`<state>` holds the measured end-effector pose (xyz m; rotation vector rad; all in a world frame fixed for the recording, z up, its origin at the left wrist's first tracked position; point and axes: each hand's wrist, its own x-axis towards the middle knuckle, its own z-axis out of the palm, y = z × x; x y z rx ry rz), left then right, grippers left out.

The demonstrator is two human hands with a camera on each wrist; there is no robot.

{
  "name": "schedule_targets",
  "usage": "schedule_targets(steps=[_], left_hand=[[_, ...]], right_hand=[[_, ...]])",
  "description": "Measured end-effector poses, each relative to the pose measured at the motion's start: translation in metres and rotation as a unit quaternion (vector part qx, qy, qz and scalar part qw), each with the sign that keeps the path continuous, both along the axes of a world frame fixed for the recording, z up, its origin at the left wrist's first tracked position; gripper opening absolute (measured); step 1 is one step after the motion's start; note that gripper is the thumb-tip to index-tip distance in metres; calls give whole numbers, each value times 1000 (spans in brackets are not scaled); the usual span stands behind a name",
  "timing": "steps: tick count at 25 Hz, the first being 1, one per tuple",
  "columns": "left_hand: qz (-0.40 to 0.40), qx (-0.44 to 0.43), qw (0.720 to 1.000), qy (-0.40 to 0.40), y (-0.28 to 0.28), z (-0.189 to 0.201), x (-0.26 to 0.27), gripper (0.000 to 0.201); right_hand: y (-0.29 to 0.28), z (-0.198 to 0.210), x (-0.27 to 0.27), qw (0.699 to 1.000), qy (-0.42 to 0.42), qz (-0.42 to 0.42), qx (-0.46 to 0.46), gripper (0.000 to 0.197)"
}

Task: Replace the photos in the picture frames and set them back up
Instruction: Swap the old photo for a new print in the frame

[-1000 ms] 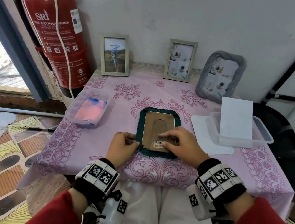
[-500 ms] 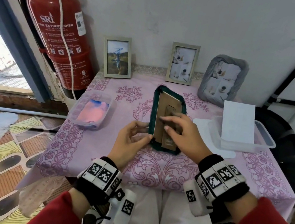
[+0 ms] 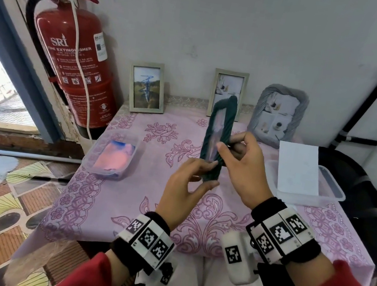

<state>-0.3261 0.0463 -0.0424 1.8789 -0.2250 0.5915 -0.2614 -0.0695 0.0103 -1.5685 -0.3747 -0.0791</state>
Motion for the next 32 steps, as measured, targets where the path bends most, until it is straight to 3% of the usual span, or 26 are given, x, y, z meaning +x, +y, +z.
schedule_targets(steps=[3,7,9,12,16,19,23,28,30,32], left_hand=[[18,15,1000,21,5,-1,7,28],[121,-30,989,78,24,-5,20,46],[86,-141,979,115,32,-6,24,51],[-10,-333,929,158,37,-9,23,48],[-9,-393,904,169,42,-20,25,47],[18,-406,898,168,44,-30,25,47],[37,-358,913,194,49,-46,24,50],[85,-205,946,236,56,-62,24,54],[130,-79,952,264,62,-65,28,54],[174,44,937,301,68,-67,31,54]], right_hand=[[-7,-2,1,999,18,4,34,11],[-11,-11,6,996,48,-1,76,10],[-13,-19,10,994,68,-12,86,15],[-14,-33,14,990,100,-25,93,25],[-13,-53,17,987,142,-25,75,31],[-14,-71,19,988,153,19,-12,46],[-18,-88,26,978,104,46,-177,64],[-22,-99,29,968,88,49,-228,68],[-24,-99,31,965,88,58,-240,69],[-25,-99,33,957,78,75,-271,66]])
